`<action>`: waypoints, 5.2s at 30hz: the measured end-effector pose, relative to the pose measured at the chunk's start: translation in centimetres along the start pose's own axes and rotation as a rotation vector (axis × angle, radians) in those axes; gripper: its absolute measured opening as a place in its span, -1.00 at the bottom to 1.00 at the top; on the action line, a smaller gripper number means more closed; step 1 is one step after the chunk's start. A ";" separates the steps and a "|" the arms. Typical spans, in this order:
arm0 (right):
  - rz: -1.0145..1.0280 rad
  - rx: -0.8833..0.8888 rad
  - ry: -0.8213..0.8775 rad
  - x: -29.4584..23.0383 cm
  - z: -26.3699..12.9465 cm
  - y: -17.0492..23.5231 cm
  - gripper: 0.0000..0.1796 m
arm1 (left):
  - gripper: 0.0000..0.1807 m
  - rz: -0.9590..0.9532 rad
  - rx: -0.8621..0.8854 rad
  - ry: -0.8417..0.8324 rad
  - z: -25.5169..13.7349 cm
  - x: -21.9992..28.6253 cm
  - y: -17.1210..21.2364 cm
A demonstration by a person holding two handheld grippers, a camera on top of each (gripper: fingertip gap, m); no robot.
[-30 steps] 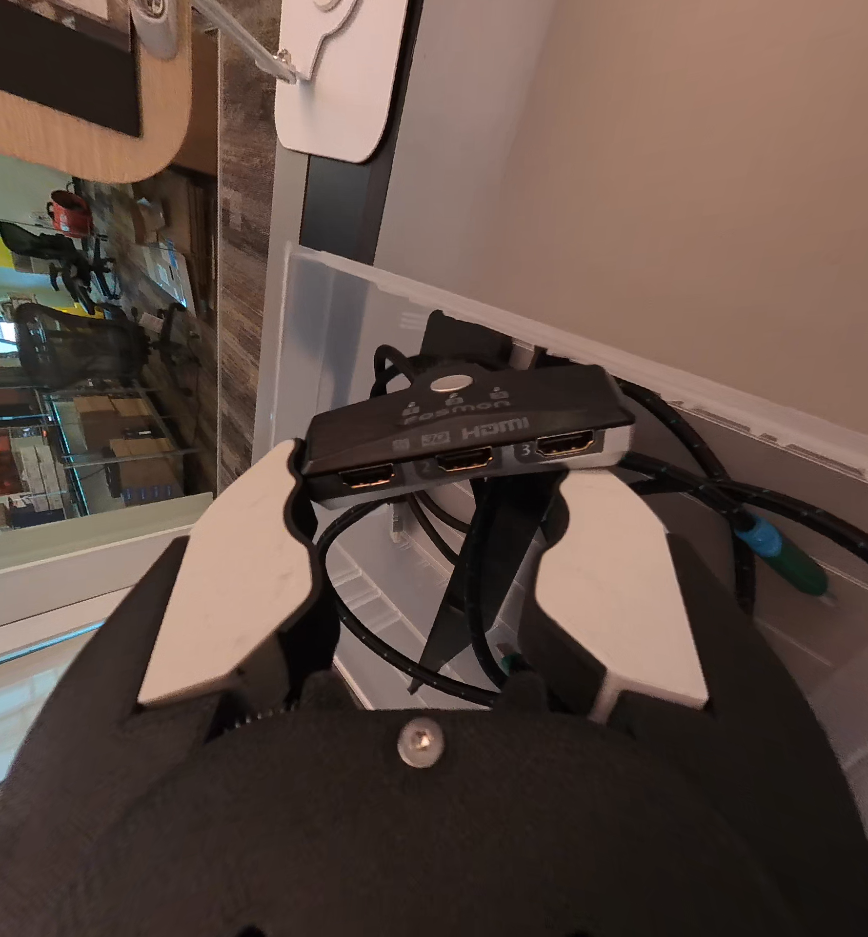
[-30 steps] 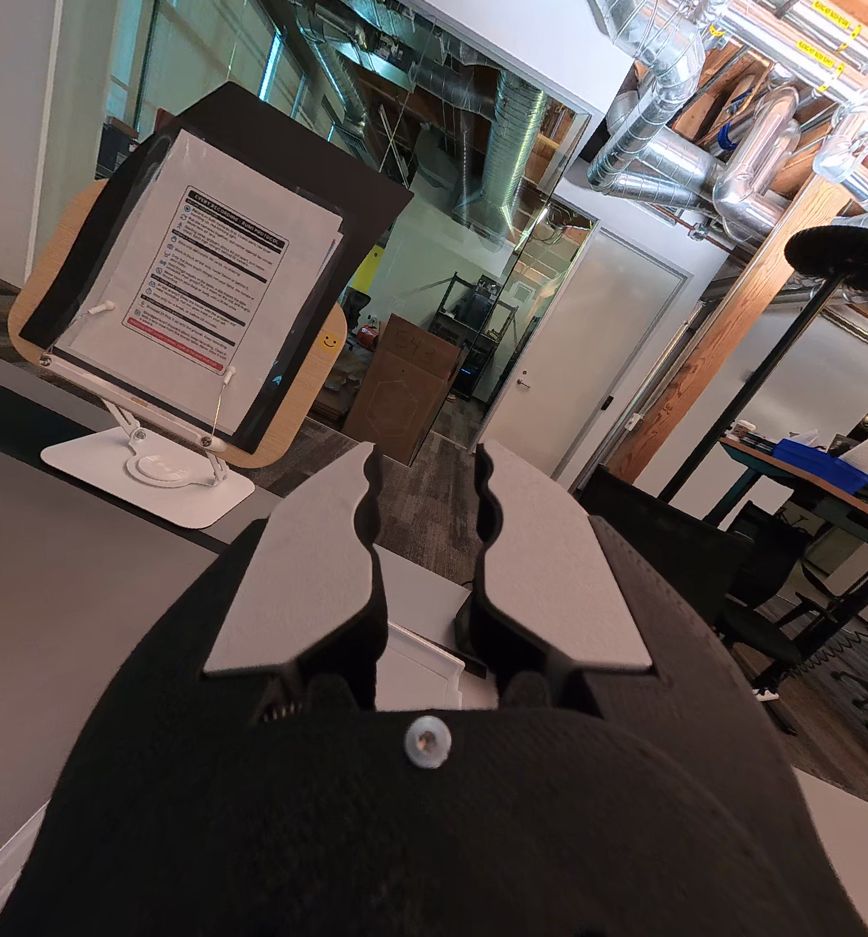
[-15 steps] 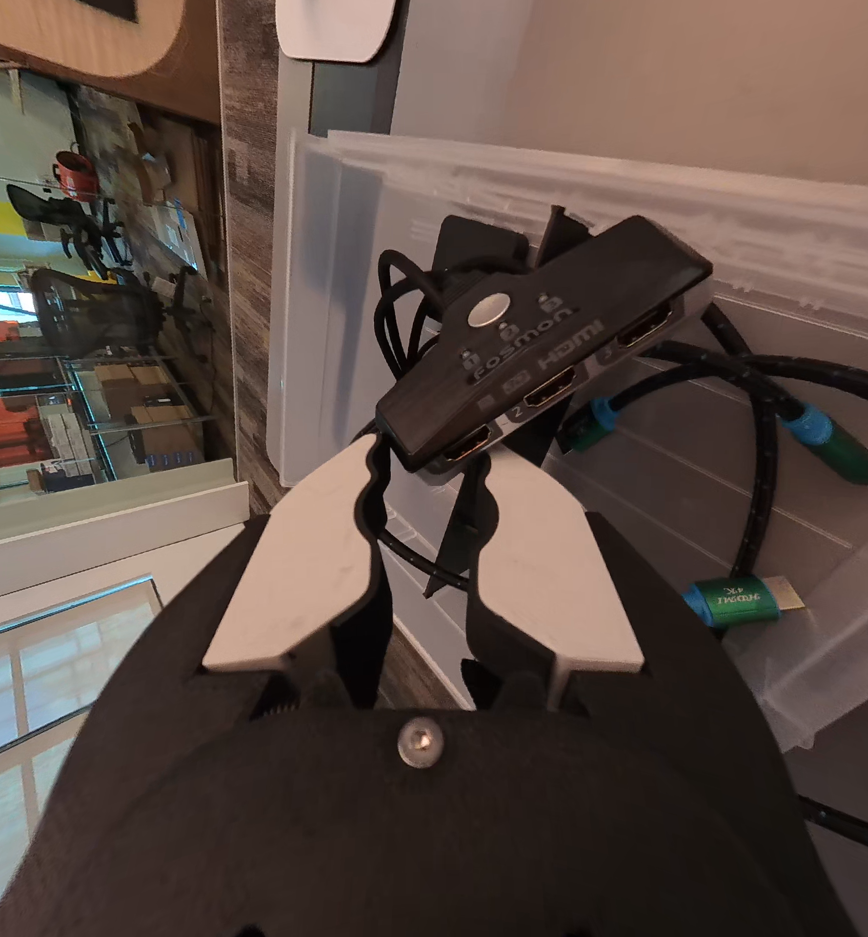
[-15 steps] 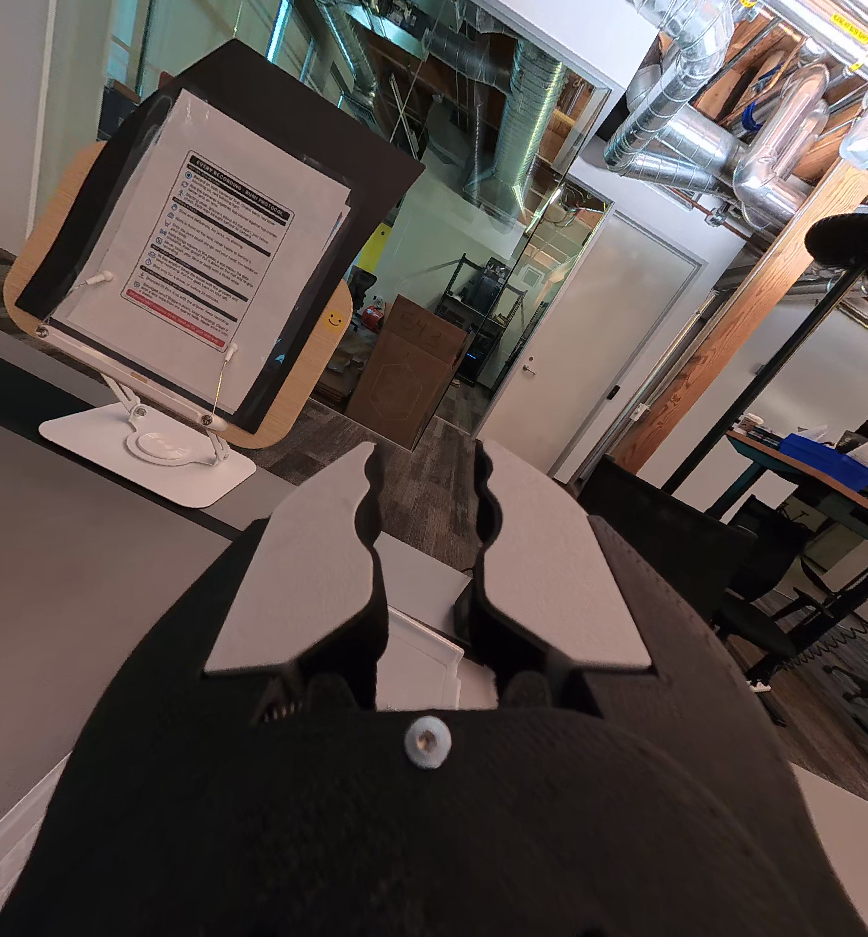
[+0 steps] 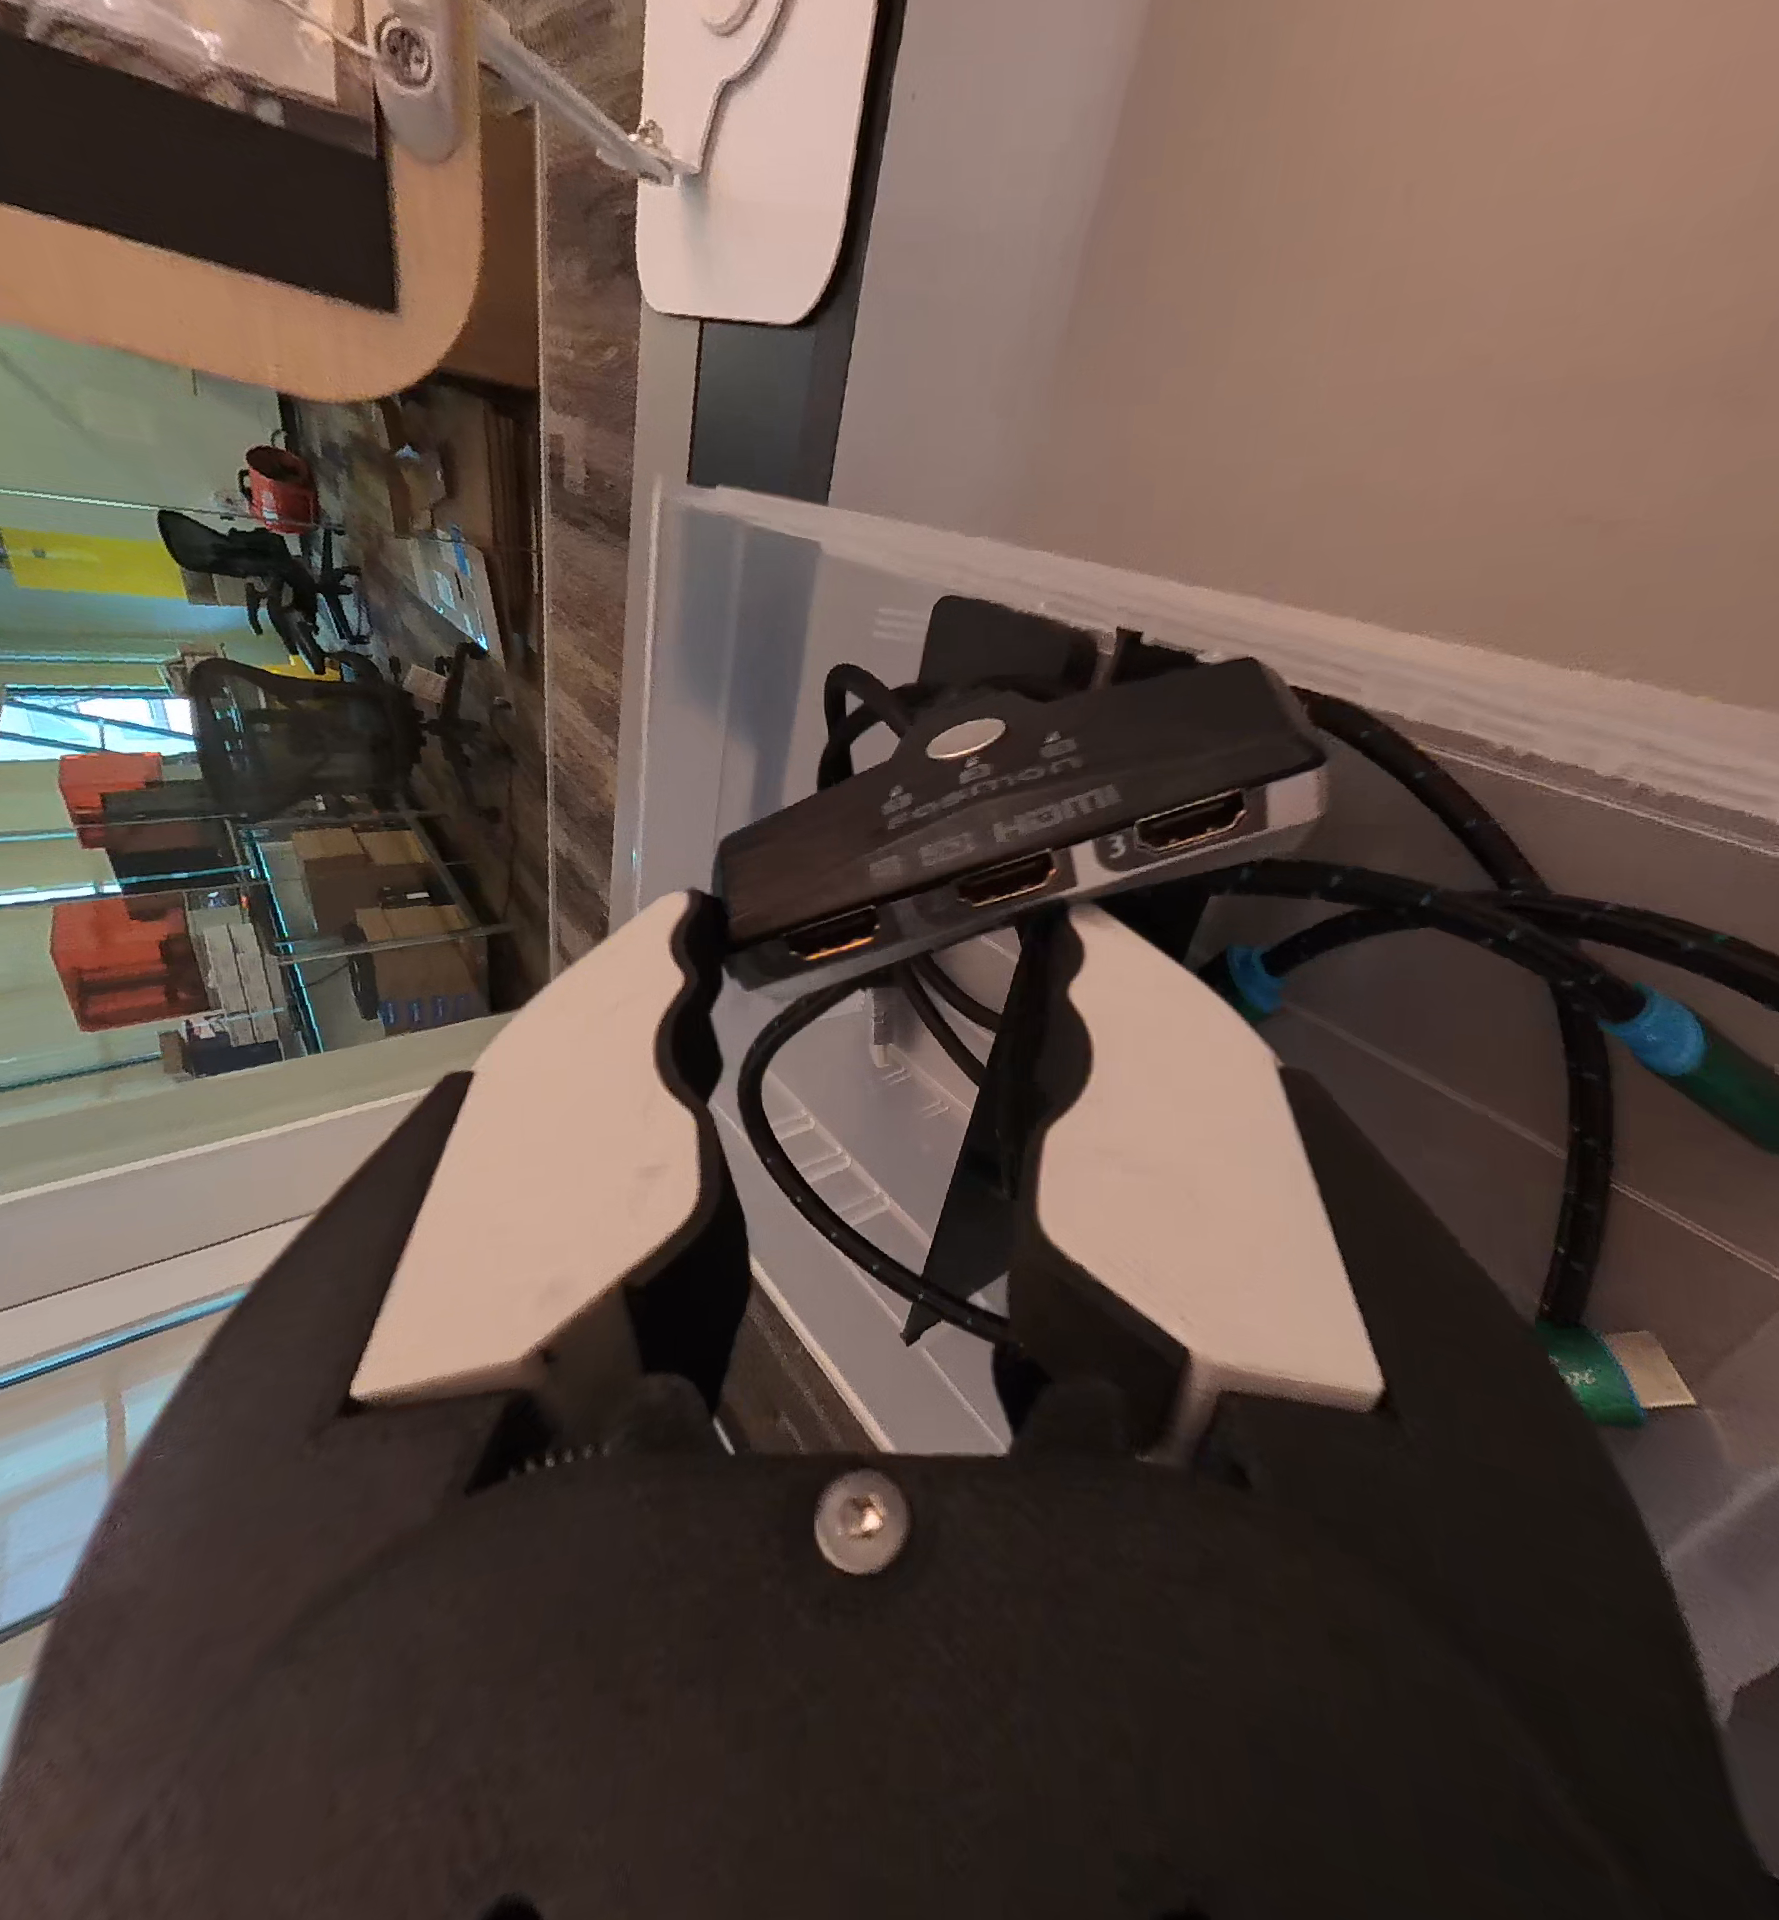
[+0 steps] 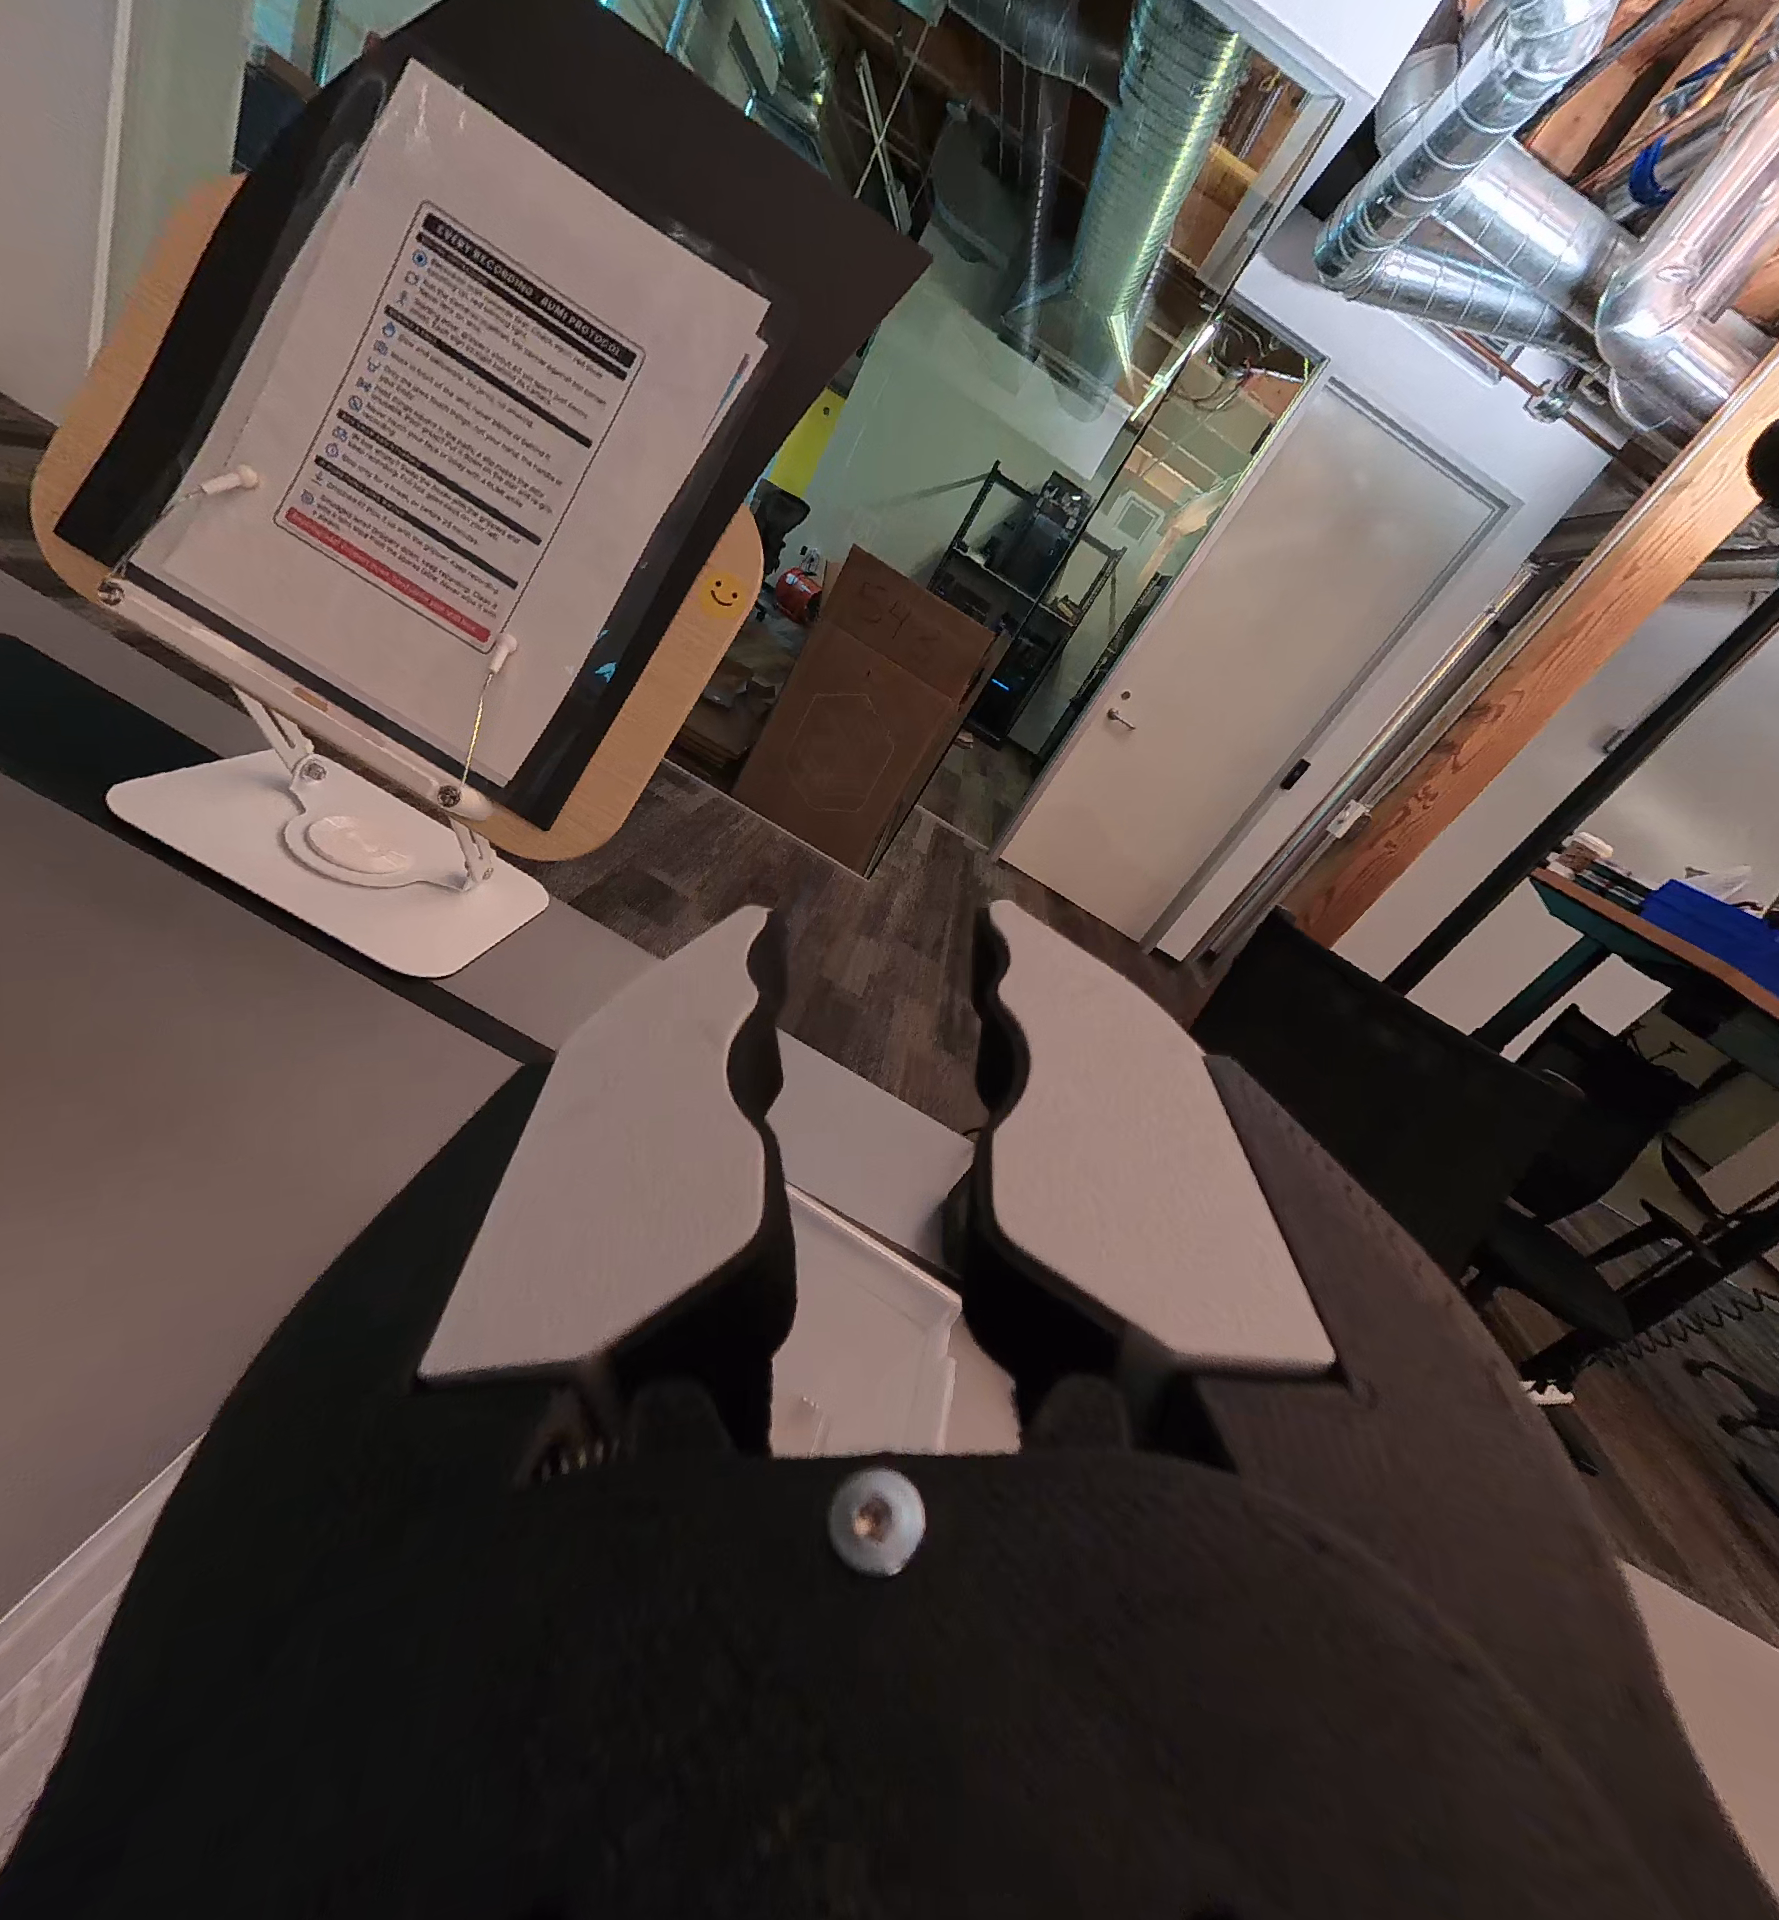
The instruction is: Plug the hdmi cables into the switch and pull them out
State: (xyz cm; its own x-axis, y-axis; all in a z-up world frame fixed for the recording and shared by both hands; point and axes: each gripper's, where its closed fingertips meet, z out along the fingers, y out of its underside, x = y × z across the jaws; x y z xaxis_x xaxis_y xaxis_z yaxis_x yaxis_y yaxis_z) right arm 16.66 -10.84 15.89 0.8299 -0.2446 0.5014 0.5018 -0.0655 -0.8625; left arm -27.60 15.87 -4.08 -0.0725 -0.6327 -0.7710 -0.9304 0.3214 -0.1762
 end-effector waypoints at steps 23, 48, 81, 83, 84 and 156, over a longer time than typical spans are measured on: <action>-0.019 -0.027 -0.052 -0.8 0.3 0.8 -0.62 | -0.46 -0.023 -0.013 0.034 -2.5 0.2 0.9; -0.037 -0.061 -0.097 -1.6 0.6 1.4 -0.62 | -0.51 -0.167 0.020 0.008 -0.7 -1.7 -0.3; 0.261 -0.975 -0.197 1.0 -6.9 25.2 -0.64 | -0.73 -0.355 -0.175 -0.342 -4.8 -9.3 4.8; 0.357 -0.999 -0.264 -0.4 -7.0 25.9 -0.71 | -0.74 -0.400 -0.170 -0.343 -5.7 -9.6 5.1; 0.415 -0.999 -0.300 -1.1 -6.9 25.9 -0.74 | -0.74 -0.419 -0.163 -0.340 -6.1 -9.7 5.1; -0.726 -0.259 -0.834 -34.1 7.8 11.6 -0.75 | -0.08 -0.904 -0.561 0.574 -2.5 7.1 16.0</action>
State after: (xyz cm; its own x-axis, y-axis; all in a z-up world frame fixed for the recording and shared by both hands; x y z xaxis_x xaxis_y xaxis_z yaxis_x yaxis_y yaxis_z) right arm -3.93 4.29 -10.66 0.3154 0.6474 0.6939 0.9454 -0.1508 -0.2891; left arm -43.89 14.79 -10.87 0.6687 -0.7371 -0.0974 -0.7433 -0.6596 -0.1113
